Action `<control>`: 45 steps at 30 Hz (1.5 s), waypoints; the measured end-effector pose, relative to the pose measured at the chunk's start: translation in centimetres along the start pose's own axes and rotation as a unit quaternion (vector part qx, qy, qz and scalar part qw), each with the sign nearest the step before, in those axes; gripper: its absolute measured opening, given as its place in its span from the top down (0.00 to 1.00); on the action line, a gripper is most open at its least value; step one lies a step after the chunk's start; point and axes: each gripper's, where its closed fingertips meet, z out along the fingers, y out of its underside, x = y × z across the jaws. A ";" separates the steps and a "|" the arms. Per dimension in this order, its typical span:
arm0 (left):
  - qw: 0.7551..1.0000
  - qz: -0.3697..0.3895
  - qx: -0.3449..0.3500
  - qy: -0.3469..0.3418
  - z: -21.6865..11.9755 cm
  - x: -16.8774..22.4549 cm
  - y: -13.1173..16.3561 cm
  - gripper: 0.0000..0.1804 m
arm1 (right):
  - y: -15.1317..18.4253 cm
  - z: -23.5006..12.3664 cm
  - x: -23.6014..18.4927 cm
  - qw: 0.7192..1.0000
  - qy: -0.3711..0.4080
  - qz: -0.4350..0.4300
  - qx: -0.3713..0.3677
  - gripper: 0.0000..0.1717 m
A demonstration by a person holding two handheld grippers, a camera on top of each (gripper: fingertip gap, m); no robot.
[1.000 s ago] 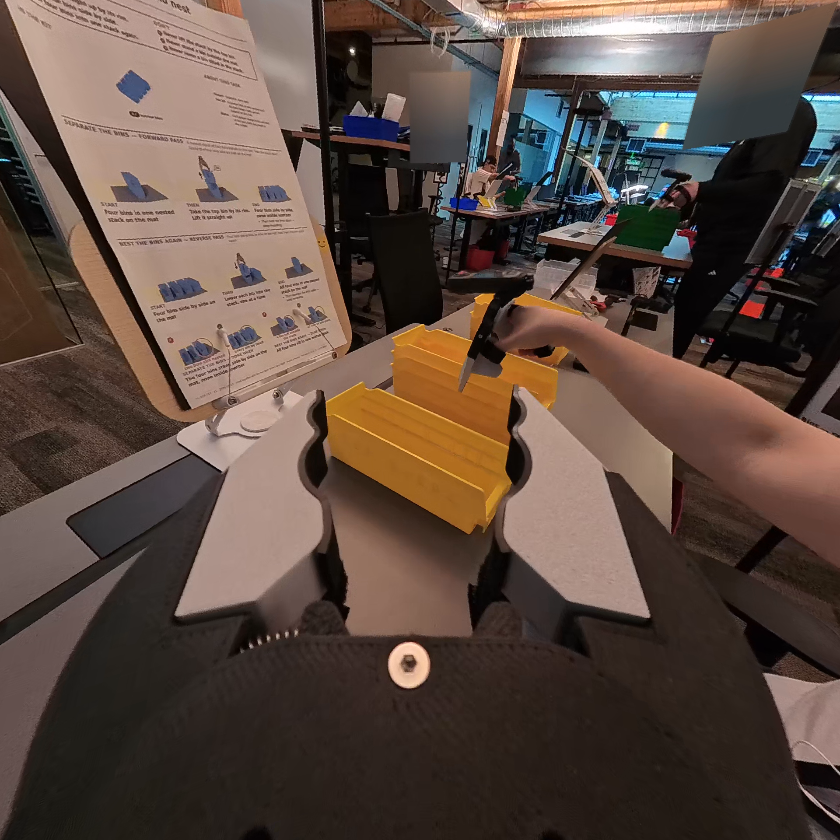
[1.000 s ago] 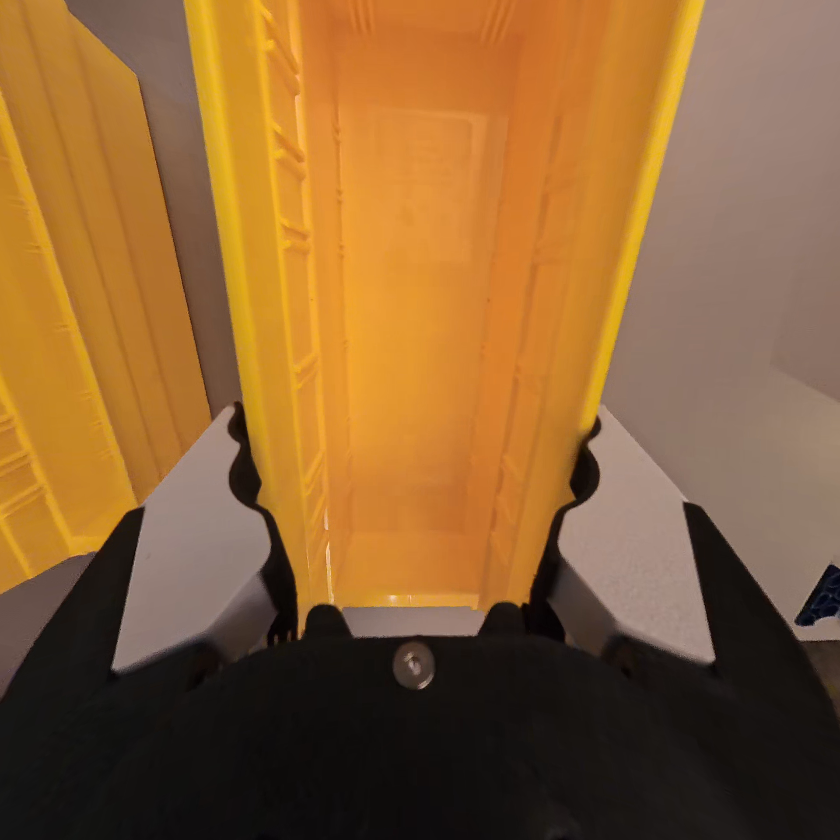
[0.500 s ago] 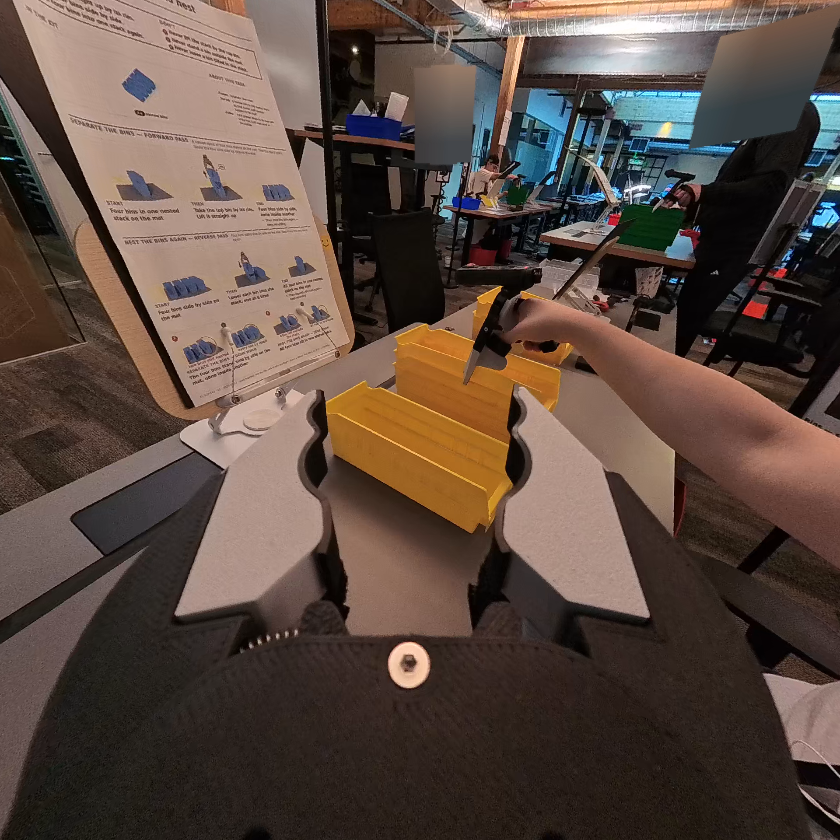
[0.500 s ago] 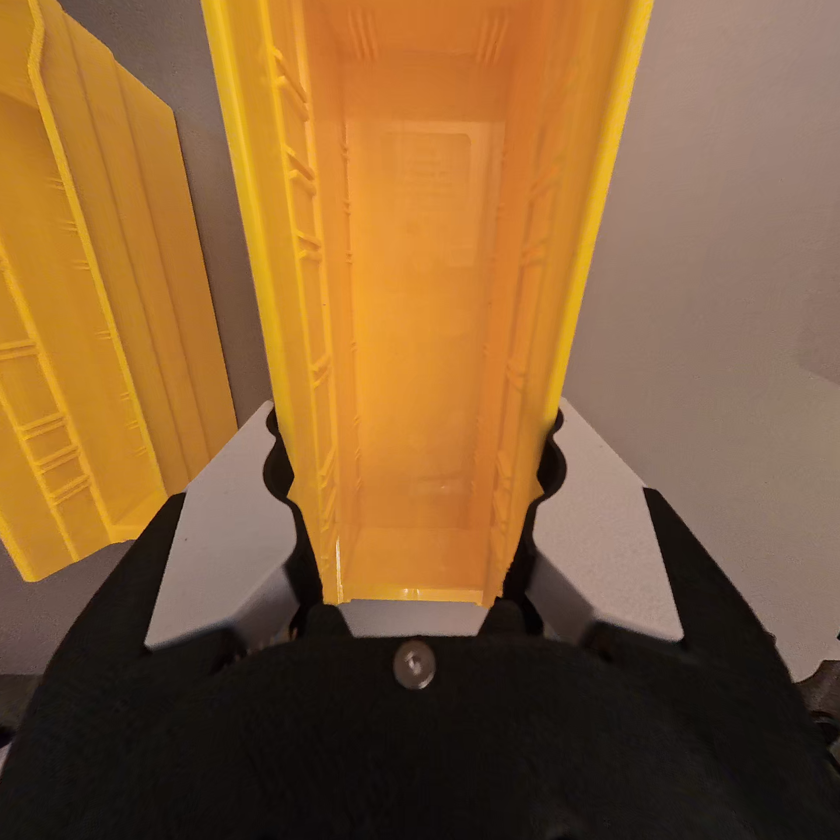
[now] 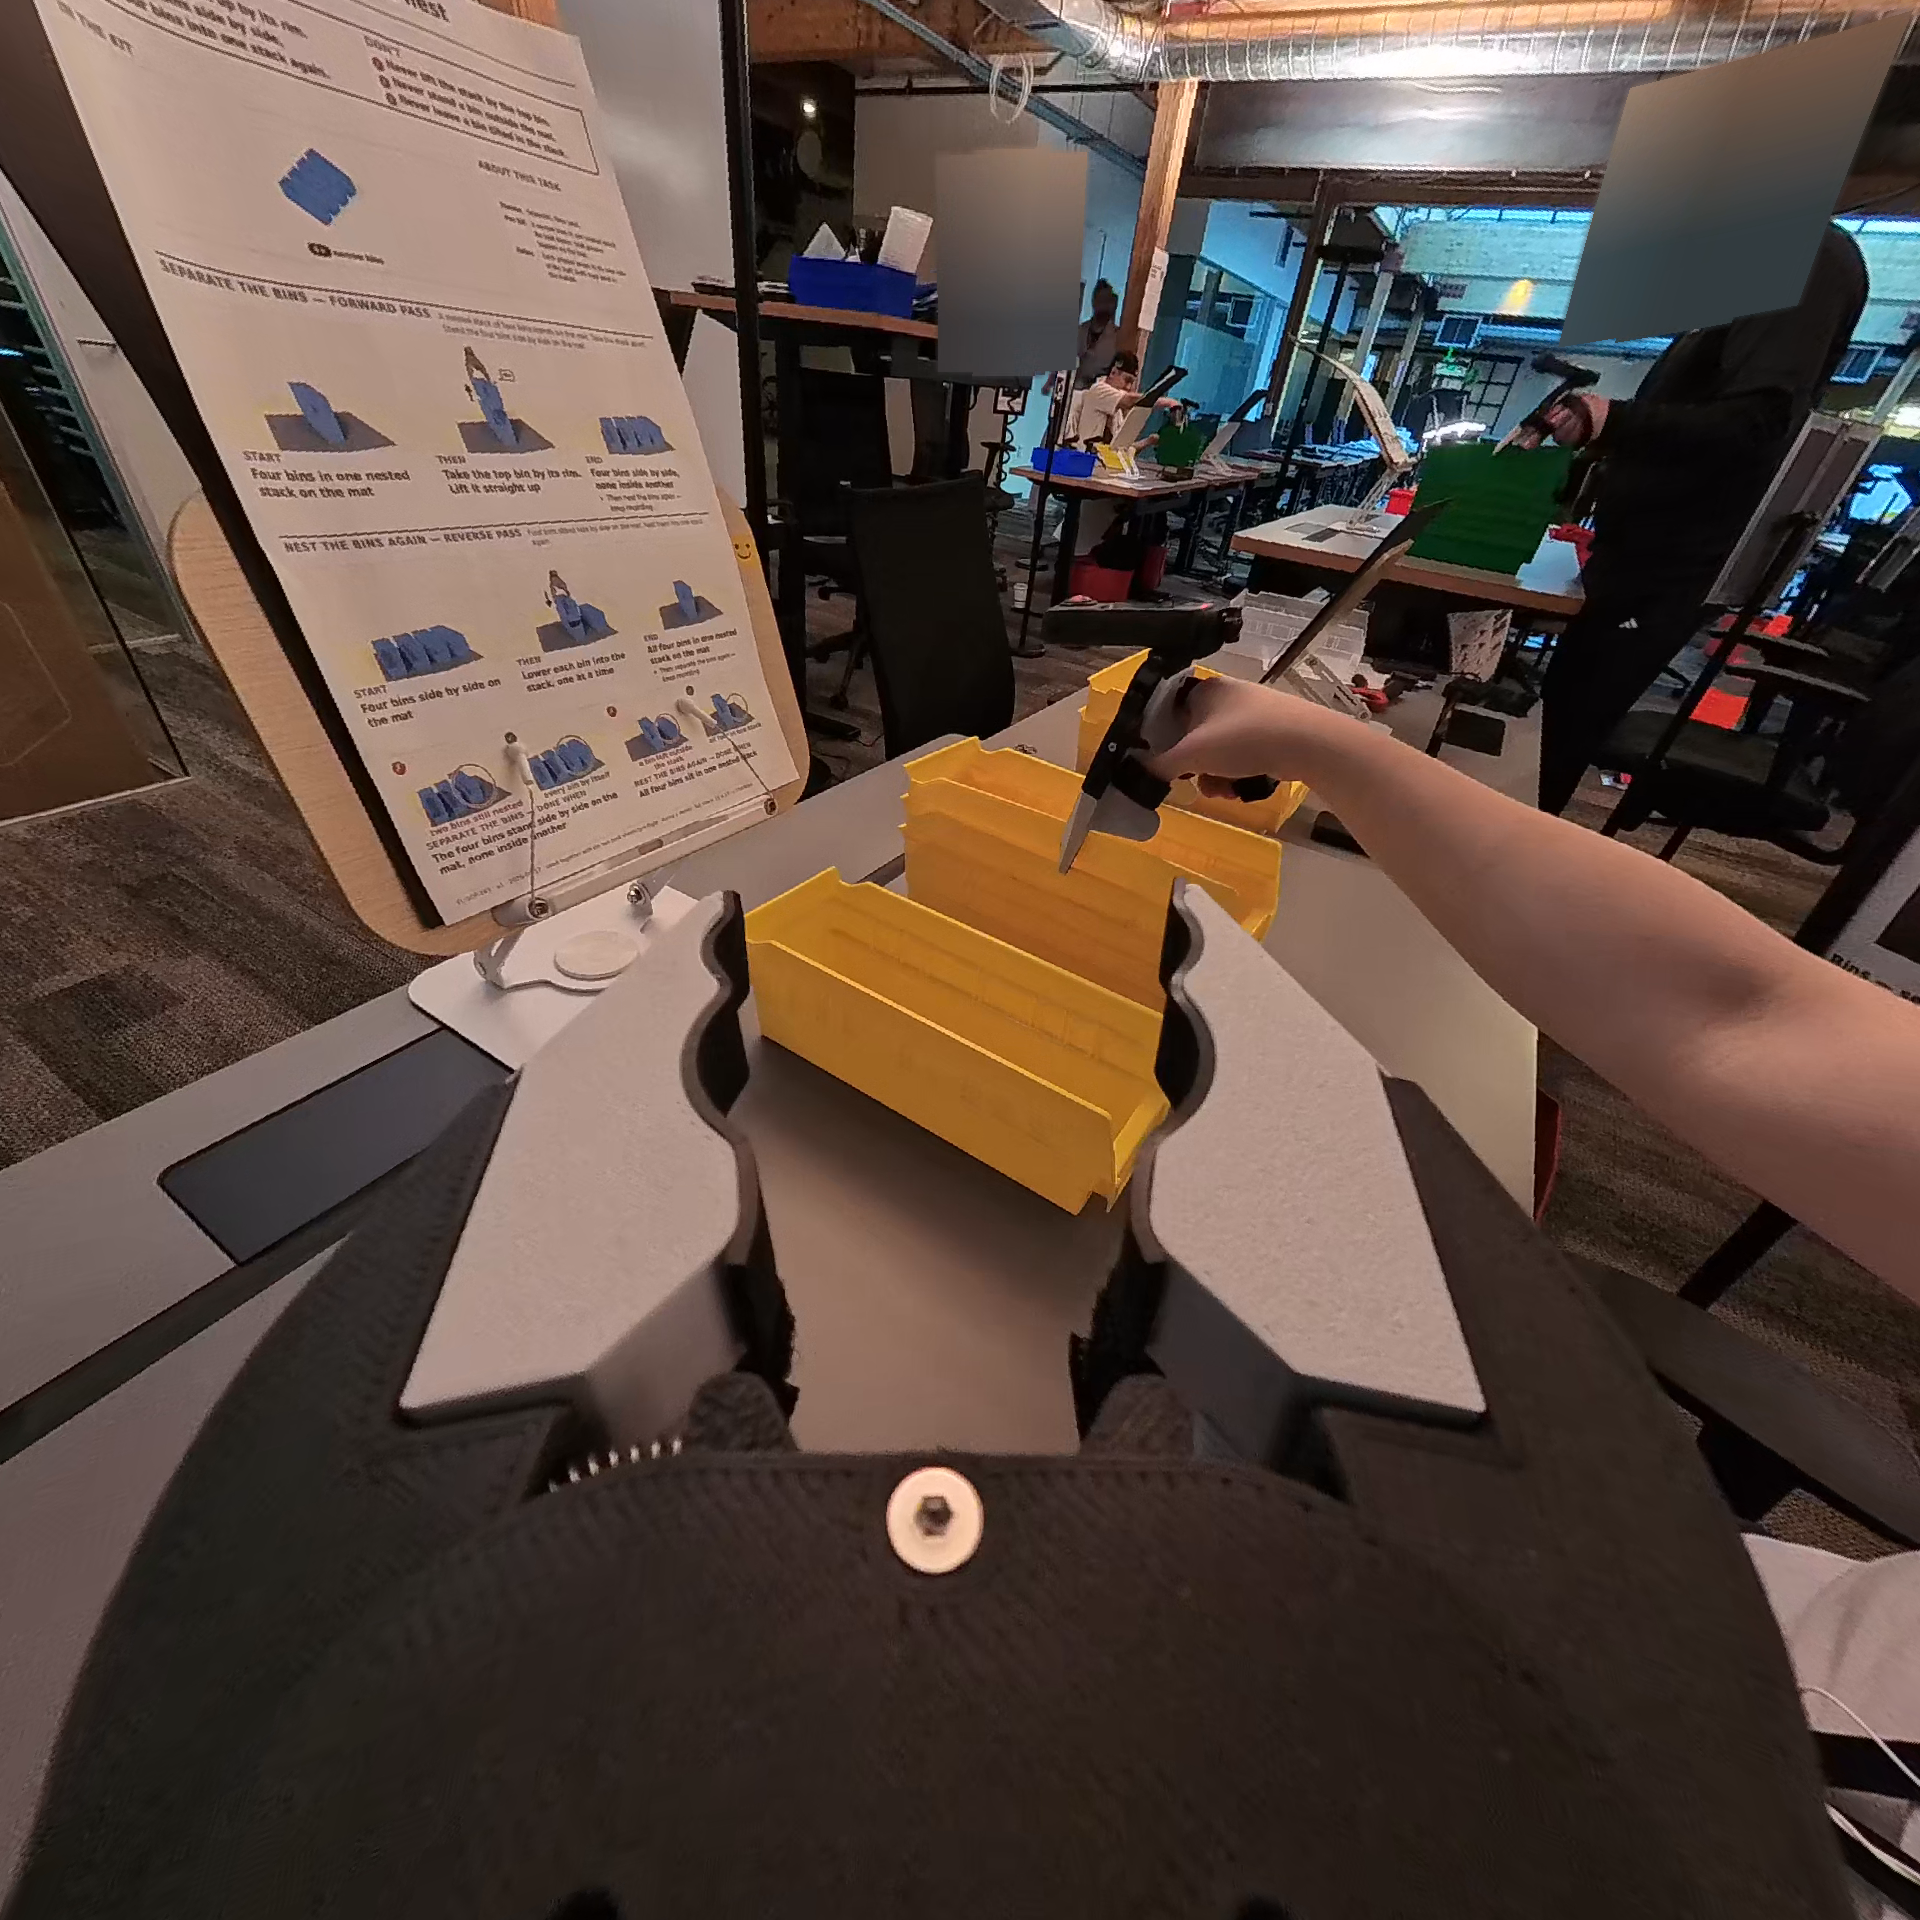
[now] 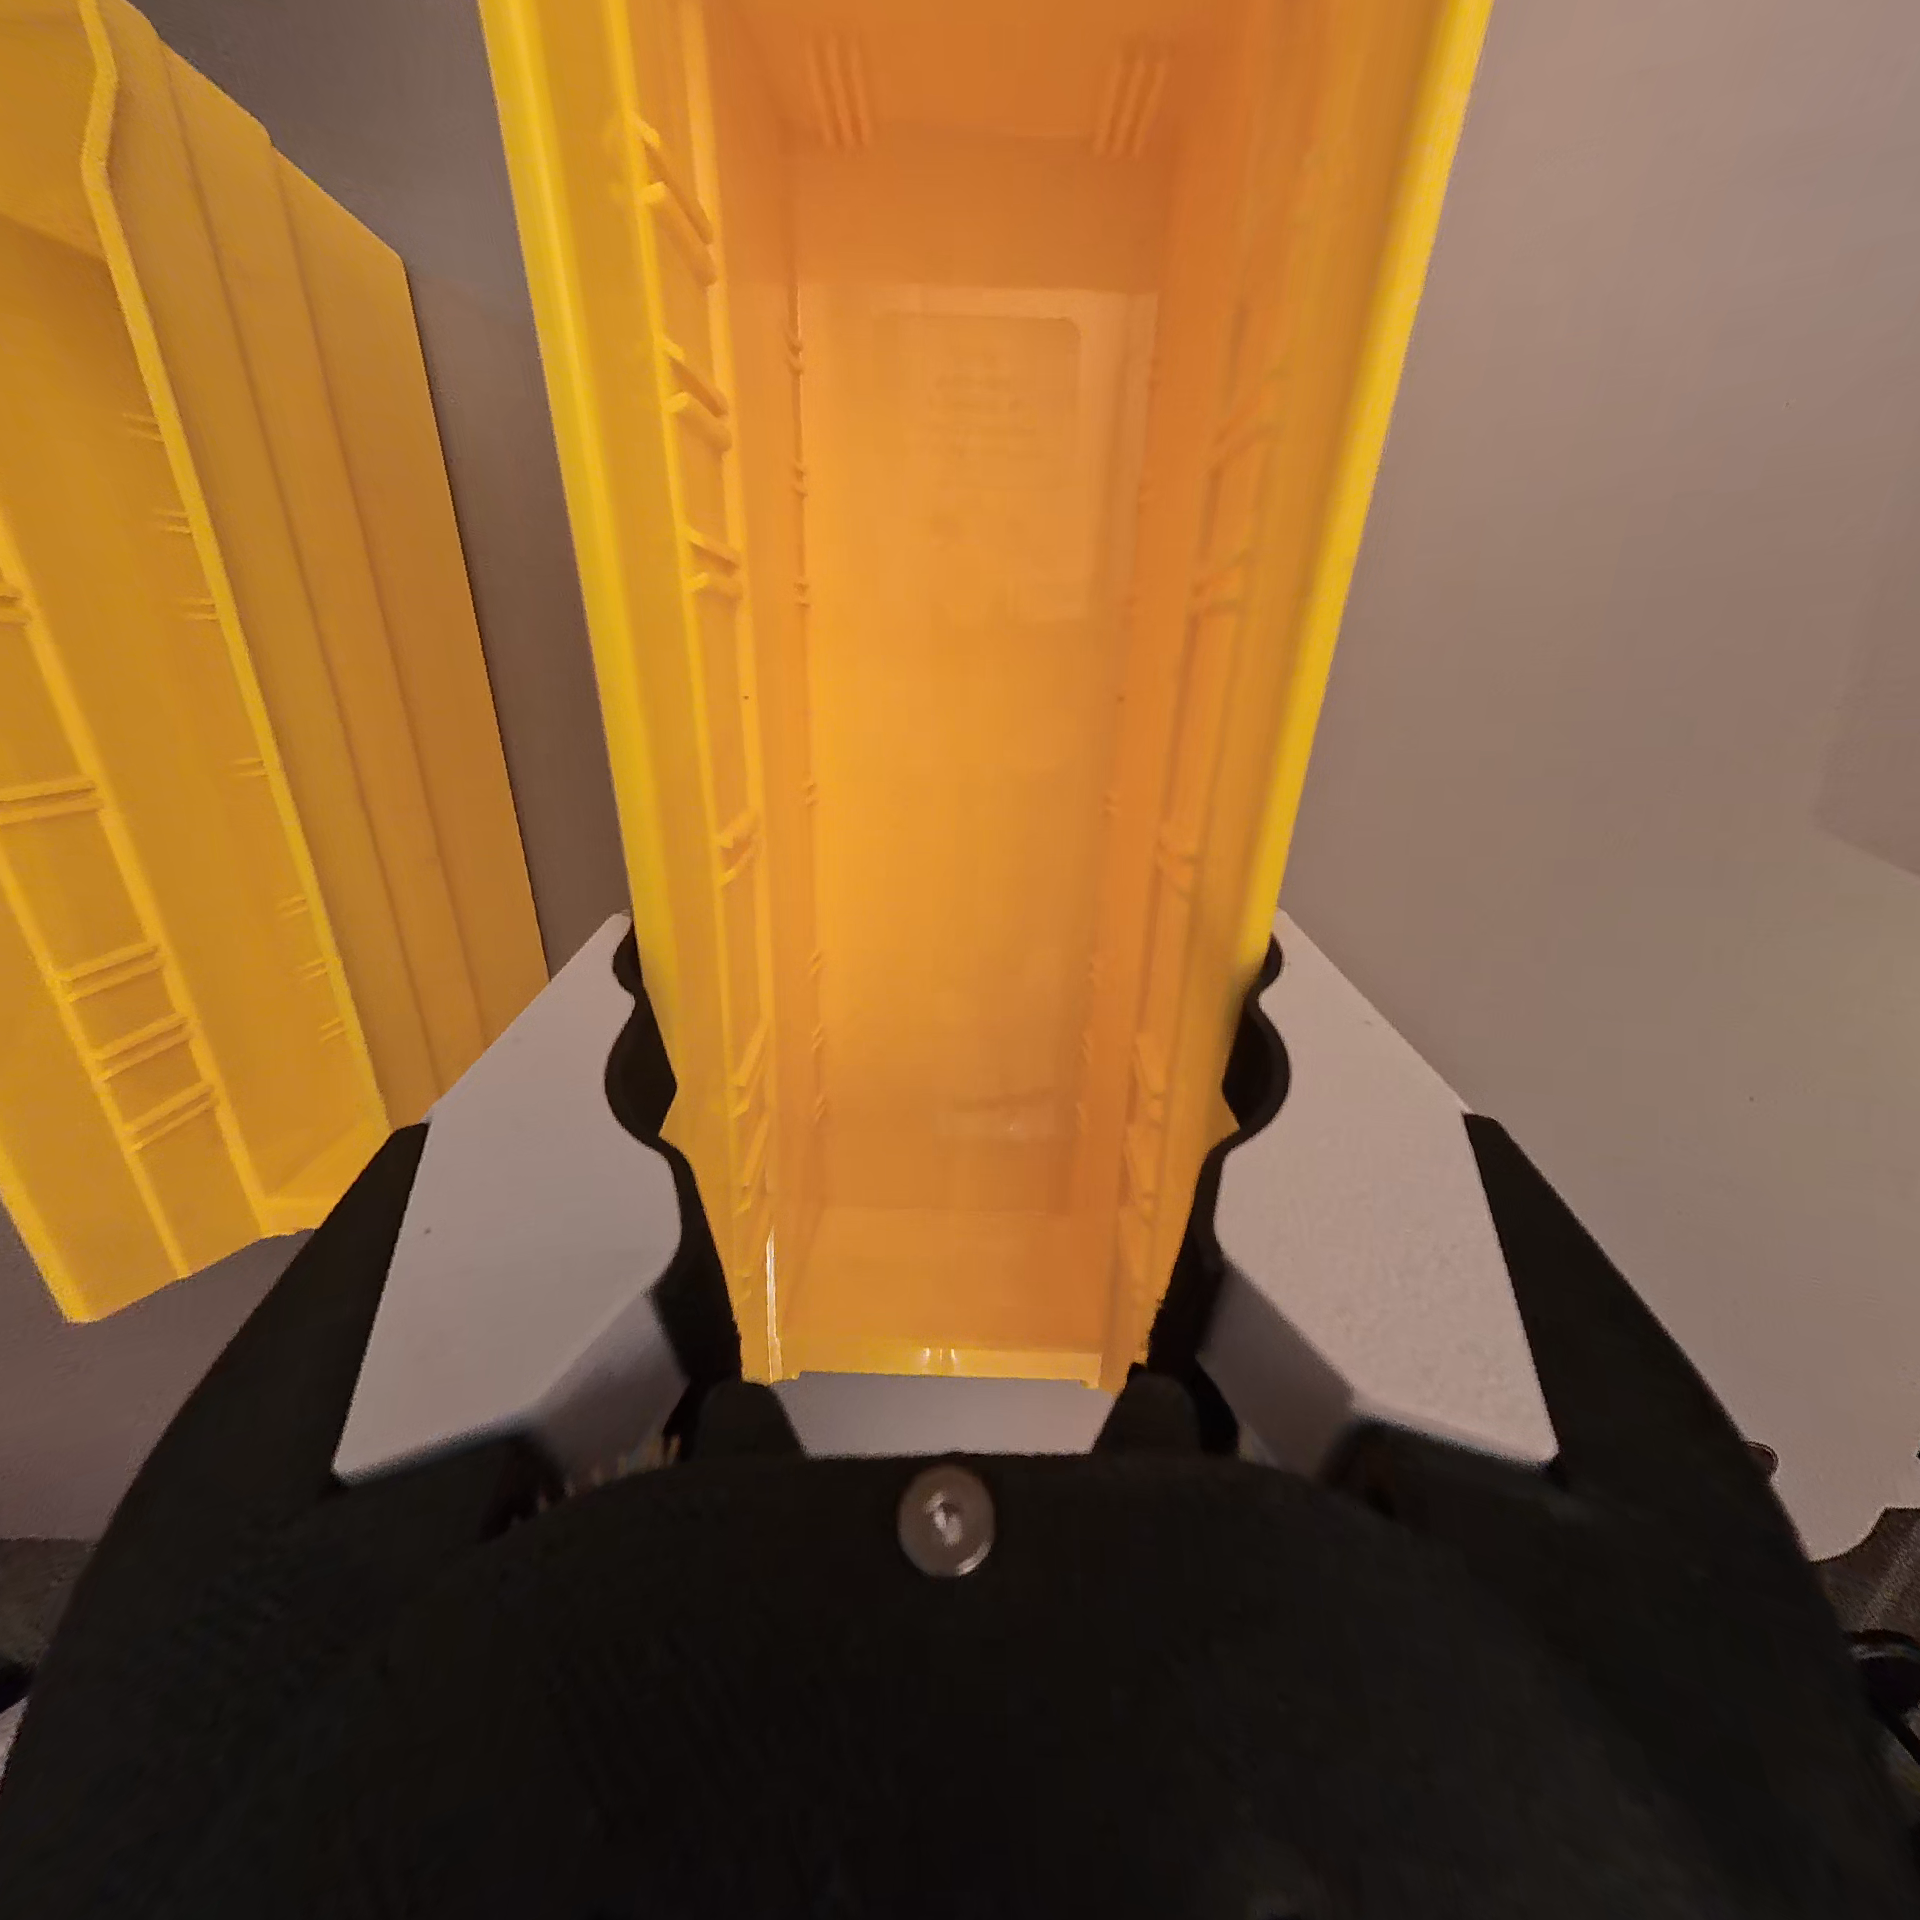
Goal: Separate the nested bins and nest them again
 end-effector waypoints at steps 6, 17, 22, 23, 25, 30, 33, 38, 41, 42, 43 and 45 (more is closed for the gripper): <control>1.000 0.001 -0.003 0.000 0.1 0.0 0.1 0.56 | -0.2 -0.4 0.0 1.000 -0.003 -0.001 0.007 0.36; 1.000 0.001 -0.002 0.000 0.0 0.1 0.0 0.56 | -0.9 -5.2 -0.4 0.999 0.002 -0.003 0.040 0.36; 1.000 0.001 0.005 0.001 -0.4 0.2 -0.2 0.56 | -1.0 -9.6 -1.9 0.998 0.025 -0.016 0.063 0.36; 1.000 0.002 0.007 0.002 -0.5 0.2 -0.3 0.56 | -1.1 -10.5 -2.5 0.997 0.029 -0.021 0.071 0.36; 1.000 0.002 0.011 0.002 -0.7 0.3 -0.5 0.56 | -1.3 -12.3 -4.4 0.995 0.033 -0.037 0.087 0.36; 1.000 0.004 0.017 0.004 -1.0 0.5 -0.7 0.56 | -1.9 -15.3 -12.2 0.988 0.014 -0.091 0.122 0.36; 1.000 0.004 0.017 0.007 -1.1 0.7 -0.7 0.56 | -2.1 -15.2 -18.0 0.984 -0.035 -0.114 0.129 0.36; 1.000 0.004 0.024 0.015 -1.6 1.1 -1.0 0.56 | -2.0 -12.2 -26.7 0.979 -0.114 -0.131 0.111 0.36; 0.999 0.004 0.033 0.018 -2.2 1.3 -1.3 0.56 | -2.0 -9.2 -31.0 0.975 -0.156 -0.128 0.091 0.36; 0.999 0.005 0.035 0.019 -2.3 1.4 -1.4 0.56 | -1.9 -8.2 -32.2 0.975 -0.167 -0.124 0.085 0.36; 0.999 0.005 0.036 0.020 -2.5 1.4 -1.4 0.56 | -1.9 -7.1 -33.2 0.974 -0.175 -0.121 0.080 0.36; 0.999 0.004 0.041 0.020 -2.8 1.3 -1.6 0.56 | -1.6 -4.9 -34.8 0.975 -0.178 -0.117 0.070 0.35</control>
